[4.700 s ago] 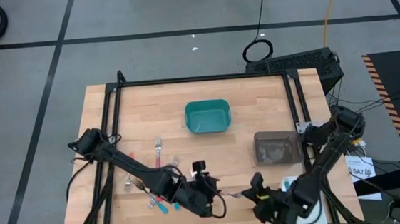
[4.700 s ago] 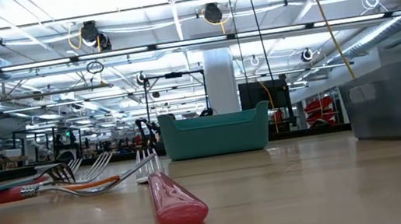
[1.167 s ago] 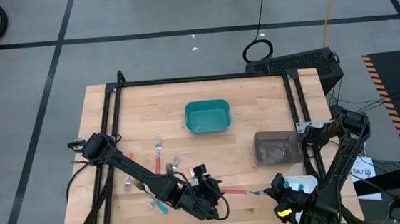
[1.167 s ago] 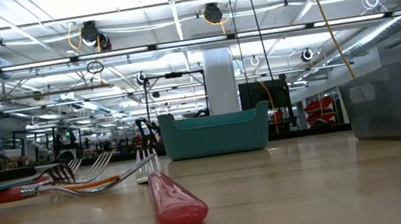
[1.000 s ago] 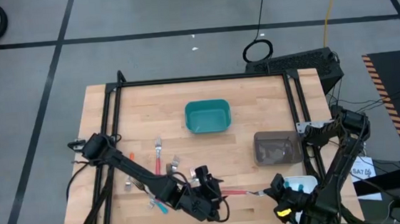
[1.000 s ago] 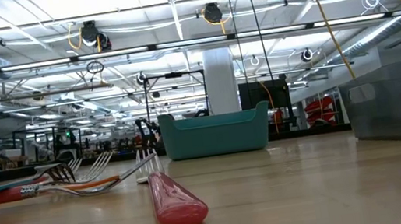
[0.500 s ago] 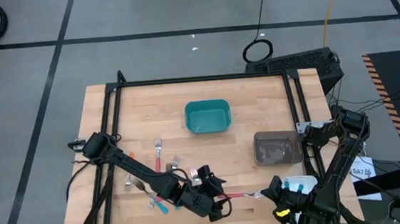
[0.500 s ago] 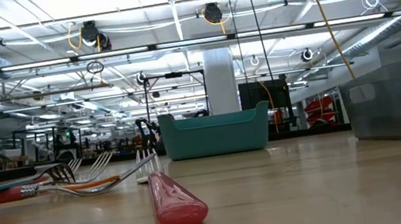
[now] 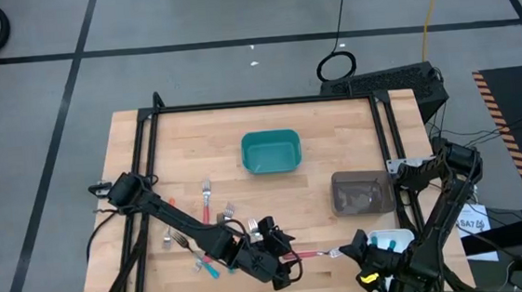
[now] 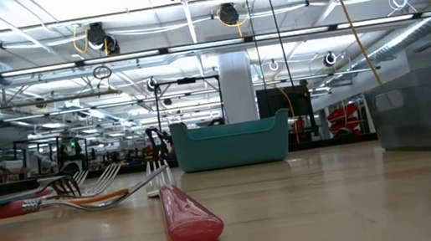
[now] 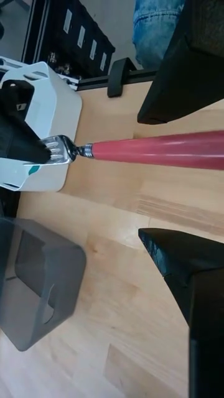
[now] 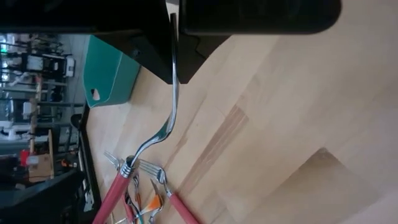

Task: Sort silverware by color (type)
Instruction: Put the pink fork into the black bin

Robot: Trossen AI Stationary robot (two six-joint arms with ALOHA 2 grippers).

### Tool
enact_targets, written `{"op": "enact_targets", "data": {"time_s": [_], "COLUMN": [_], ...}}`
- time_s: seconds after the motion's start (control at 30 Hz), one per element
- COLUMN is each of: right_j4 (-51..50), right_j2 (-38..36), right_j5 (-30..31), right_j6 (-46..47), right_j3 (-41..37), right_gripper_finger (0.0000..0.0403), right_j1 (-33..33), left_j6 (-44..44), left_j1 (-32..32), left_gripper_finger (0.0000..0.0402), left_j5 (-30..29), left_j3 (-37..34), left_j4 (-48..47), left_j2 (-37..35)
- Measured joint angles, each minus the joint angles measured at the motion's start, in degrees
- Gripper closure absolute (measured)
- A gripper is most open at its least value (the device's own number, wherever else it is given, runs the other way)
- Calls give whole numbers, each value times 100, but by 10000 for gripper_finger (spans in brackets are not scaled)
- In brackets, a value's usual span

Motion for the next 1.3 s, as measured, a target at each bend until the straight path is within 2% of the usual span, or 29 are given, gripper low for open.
{"op": "enact_targets", "data": {"time_s": [0.37,0.73,0.93,1.13,1.3], "right_j4": [-1,281,285,286,303], "right_j2": [0,0,0,0,0], "right_j5": [52,192,229,326,323], "right_j6": [-184,-869,-925,-972,-1010], "right_j3": [0,0,0,0,0], "right_gripper_finger": [400,400,400,400,400], "right_j1": [-73,-74,-76,-108,-114], "left_j6": [-8,-62,-351,-816,-1058], "left_j1": [0,0,0,44,68], "left_gripper_finger": [117,117,117,117,117], "left_j5": [0,10,174,596,557], "left_j3": [0,0,0,-2,-2], "left_j4": [26,35,37,191,188], "left_j2": [-4,-4,2,153,177]}}
